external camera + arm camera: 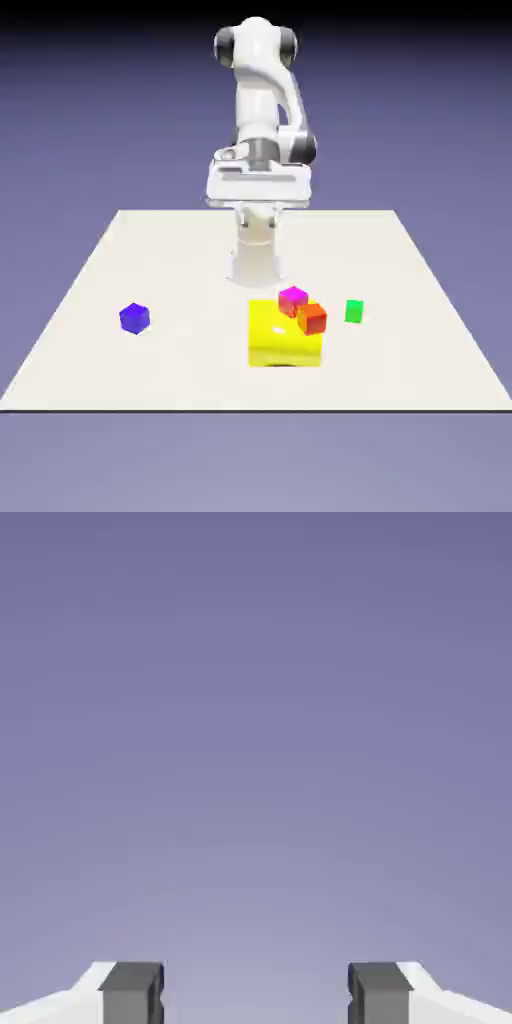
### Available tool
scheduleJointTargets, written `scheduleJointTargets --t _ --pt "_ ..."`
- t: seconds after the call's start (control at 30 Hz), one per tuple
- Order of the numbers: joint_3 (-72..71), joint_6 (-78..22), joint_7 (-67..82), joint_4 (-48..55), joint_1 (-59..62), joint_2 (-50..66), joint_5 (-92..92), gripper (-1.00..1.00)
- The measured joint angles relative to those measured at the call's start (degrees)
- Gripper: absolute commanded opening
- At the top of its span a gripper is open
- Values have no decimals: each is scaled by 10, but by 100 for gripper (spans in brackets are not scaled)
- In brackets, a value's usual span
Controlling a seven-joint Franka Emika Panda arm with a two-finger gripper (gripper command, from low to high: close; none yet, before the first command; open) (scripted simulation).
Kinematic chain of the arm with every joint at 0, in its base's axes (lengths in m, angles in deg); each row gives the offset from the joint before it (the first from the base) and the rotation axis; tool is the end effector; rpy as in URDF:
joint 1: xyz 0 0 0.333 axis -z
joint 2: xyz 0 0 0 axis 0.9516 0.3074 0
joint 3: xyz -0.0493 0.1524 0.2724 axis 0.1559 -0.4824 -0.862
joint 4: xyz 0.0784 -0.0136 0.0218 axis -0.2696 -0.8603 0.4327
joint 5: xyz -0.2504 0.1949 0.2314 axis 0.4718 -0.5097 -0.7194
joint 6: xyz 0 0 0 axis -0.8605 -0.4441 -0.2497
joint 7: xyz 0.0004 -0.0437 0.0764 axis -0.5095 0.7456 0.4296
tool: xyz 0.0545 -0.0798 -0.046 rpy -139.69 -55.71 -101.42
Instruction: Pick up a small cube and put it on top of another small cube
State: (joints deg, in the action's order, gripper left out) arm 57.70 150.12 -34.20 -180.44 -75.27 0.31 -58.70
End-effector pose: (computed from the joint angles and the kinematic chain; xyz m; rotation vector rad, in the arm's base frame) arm 0.3946 0.0292 0.4406 -2.5750 0.8613 -0.9555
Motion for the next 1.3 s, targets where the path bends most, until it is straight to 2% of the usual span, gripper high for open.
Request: scheduleJointTargets --t 0.6,0.8,0.83,0.9,1.1,1.3 --pt "-132 -330 74 87 -367 369 132 0" --pt "-80 -230 17 84 -391 473 211 0" --pt "-75 -221 12 84 -394 483 218 -100" --pt "-75 -221 12 84 -394 483 218 -100" --pt "-122 -334 81 91 -356 371 124 -100" --pt "-134 -346 220 165 -231 407 133 -100"
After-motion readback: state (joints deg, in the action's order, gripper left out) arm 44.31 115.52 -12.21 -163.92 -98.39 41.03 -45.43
